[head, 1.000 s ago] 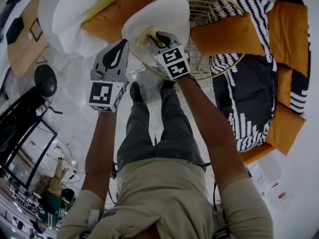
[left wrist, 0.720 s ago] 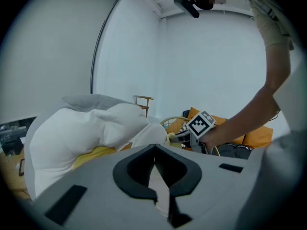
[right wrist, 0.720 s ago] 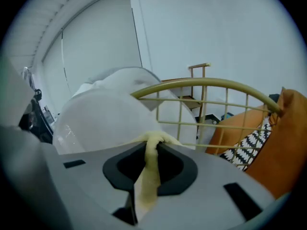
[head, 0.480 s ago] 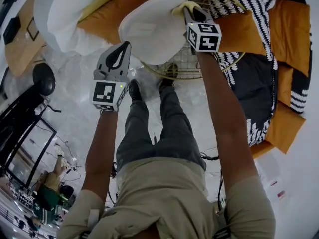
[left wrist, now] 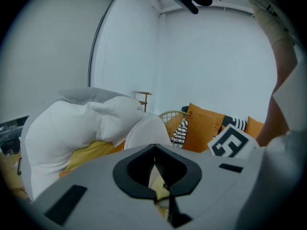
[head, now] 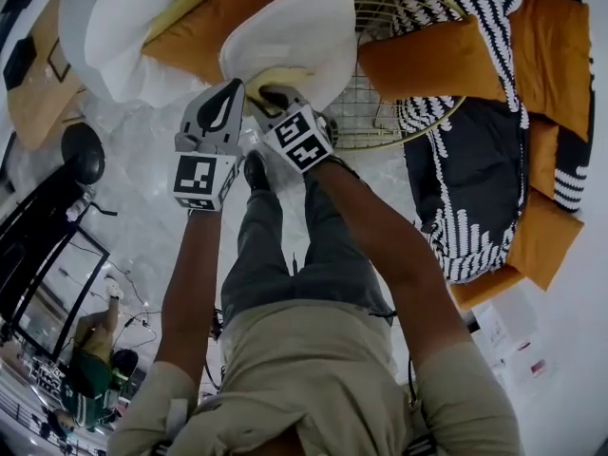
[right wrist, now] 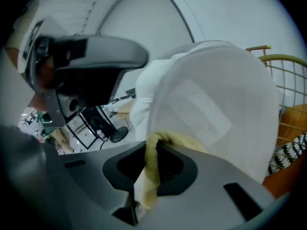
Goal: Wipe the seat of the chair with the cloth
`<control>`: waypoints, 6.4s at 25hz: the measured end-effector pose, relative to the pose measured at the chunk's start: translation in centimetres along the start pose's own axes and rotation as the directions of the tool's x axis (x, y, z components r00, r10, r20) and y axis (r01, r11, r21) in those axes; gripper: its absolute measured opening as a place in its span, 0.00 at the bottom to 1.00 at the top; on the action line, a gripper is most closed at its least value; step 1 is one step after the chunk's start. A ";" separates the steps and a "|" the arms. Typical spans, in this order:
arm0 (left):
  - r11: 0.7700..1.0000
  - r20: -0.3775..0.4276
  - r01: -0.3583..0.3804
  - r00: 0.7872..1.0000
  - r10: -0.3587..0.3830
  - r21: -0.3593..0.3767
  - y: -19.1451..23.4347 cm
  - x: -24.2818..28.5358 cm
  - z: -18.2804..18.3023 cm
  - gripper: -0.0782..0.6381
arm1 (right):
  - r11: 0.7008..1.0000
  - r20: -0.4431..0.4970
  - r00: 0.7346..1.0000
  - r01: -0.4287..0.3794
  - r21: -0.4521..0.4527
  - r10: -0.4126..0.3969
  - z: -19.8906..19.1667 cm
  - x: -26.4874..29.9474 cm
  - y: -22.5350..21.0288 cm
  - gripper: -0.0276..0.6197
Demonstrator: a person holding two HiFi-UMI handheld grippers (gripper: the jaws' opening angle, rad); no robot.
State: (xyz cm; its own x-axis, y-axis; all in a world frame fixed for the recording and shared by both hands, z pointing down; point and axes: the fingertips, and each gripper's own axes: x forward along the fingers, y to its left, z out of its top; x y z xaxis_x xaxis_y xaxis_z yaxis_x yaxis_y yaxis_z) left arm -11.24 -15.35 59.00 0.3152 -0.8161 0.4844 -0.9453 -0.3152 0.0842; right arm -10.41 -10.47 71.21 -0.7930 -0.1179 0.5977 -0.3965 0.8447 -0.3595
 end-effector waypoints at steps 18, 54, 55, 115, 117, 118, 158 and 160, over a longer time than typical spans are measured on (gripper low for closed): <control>1.000 -0.039 0.013 0.999 -0.013 0.005 -0.8 0.3 -2.0 0.13 | 0.990 -0.008 0.991 0.130 0.058 -0.130 -2.1 -1.2 -6.1 0.14; 1.000 -0.085 0.020 0.996 -0.018 0.017 -2.4 1.0 -6.0 0.13 | 0.992 -0.050 0.999 0.013 0.124 -0.007 -7.1 0.2 0.6 0.14; 1.000 -0.077 0.020 0.997 -0.018 0.024 -2.5 1.0 -6.0 0.13 | 0.993 -0.050 0.999 0.013 0.115 -0.008 -7.0 0.1 0.5 0.14; 0.996 -0.178 0.092 0.980 -0.090 0.000 -7.8 3.4 -12.2 0.13 | 0.882 -0.148 0.896 0.440 0.167 -0.419 -11.9 -6.6 -24.1 0.14; 0.996 -0.180 0.095 0.979 -0.093 0.001 -7.9 3.5 -12.2 0.13 | 0.893 -0.143 0.902 0.426 0.143 -0.408 -12.1 -6.6 -23.6 0.14; 0.995 -0.178 0.095 0.979 -0.093 0.003 -8.0 3.6 -12.0 0.13 | 0.895 -0.144 0.903 0.423 0.140 -0.404 -12.3 -6.6 -23.4 0.14; 0.991 -0.053 0.095 0.995 -0.090 0.099 -5.0 -3.2 -1.4 0.13 | 0.963 -0.027 0.979 0.203 0.177 -0.201 -6.0 -8.7 0.8 0.14; 0.989 -0.030 0.098 0.995 -0.096 0.115 -5.0 -4.6 0.7 0.13 | 0.963 0.013 0.975 0.218 0.157 -0.223 -3.4 -10.7 1.3 0.14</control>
State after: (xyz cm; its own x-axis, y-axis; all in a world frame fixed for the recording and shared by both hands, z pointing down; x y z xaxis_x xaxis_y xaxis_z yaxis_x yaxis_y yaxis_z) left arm -7.90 -10.36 55.79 0.4016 -0.7674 0.4998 -0.8938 -0.4475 0.0311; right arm -0.87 -6.34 66.76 -0.6909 -0.3100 0.6531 -0.6275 0.7058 -0.3287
